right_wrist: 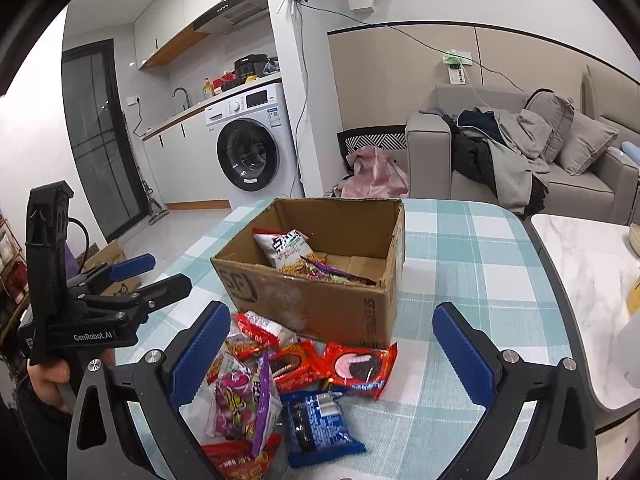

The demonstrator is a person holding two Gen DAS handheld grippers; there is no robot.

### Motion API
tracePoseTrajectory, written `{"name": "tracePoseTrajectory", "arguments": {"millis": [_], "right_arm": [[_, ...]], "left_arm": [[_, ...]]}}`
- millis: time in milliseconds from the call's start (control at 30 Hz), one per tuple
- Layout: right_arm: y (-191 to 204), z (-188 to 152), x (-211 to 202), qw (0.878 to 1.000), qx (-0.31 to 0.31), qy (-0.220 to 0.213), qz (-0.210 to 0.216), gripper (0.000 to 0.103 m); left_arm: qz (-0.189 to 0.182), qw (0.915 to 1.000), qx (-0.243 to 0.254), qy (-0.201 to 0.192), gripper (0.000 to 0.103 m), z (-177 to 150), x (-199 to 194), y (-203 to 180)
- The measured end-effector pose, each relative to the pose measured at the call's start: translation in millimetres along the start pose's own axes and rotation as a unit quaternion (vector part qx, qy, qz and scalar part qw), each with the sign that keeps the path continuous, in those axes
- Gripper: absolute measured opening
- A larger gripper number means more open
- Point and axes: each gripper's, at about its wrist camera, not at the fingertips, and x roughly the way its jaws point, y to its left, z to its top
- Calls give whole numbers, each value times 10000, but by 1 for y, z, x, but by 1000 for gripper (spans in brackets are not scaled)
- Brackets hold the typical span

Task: Organize snacks
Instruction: 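Withdraw both tools from the box back toward the snack pile, then grasp the purple candy bag with the left tool while the right tool grasps the blue Oreo pack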

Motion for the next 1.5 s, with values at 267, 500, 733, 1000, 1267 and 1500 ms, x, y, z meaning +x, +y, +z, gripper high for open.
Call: {"name": "tracePoseTrajectory", "arguments": {"millis": [267, 500, 733, 1000, 1267, 1500], "right_arm": [[2, -22, -3, 9997, -44, 198, -97, 103], [-1, -39, 1, 9990, -42, 427, -135, 103], [-2, -51, 9, 9977, -114, 650, -158, 103], [-6, -64, 28, 9941, -207, 1023, -279, 103], [-10, -74, 48, 9900, -219, 1352, -327, 103], [-10, -80, 60, 9861, -291, 1603, -314, 103]], "left_arm": [[66, 9999, 13, 91, 102, -21, -15, 2], [23, 9999, 107, 133, 102, -27, -16, -9], [-15, 9994, 195, 268, 102, -34, -5, -18], [-65, 9986, 201, 493, 102, -45, 17, -18], [-106, 9977, 209, 634, 102, -53, 30, -18], [-209, 9969, 235, 723, 102, -58, 34, -19]]}}
